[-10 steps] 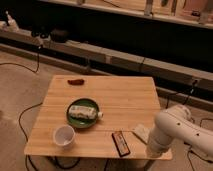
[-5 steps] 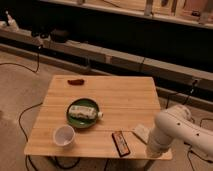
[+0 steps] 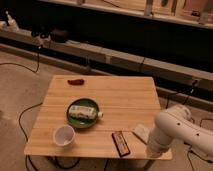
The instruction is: Push the eraser across the table
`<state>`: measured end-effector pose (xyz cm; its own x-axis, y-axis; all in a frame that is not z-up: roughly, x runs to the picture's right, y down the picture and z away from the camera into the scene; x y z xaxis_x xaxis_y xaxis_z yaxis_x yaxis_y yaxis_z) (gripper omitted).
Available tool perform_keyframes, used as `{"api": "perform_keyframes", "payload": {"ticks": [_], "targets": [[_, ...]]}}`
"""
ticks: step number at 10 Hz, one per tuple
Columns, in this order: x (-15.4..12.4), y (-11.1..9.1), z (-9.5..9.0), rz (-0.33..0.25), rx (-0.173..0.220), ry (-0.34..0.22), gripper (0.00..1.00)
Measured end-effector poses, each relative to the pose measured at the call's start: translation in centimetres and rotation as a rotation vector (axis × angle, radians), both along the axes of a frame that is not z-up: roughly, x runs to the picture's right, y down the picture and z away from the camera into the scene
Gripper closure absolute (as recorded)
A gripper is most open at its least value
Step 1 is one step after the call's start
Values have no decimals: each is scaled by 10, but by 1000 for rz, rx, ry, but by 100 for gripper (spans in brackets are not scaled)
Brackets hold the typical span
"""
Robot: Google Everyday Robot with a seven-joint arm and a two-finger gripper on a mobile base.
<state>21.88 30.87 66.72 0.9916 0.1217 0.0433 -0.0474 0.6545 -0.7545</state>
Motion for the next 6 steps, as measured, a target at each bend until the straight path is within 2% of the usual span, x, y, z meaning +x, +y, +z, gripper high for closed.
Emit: {"api": "perform_keyframes", "payload": {"ticks": [4,5,6], "targets": [[1,0,0,-3,2,2,96],[3,-3,4,0,8,9,96],[5,-10,18,-5,27,10,96]]}}
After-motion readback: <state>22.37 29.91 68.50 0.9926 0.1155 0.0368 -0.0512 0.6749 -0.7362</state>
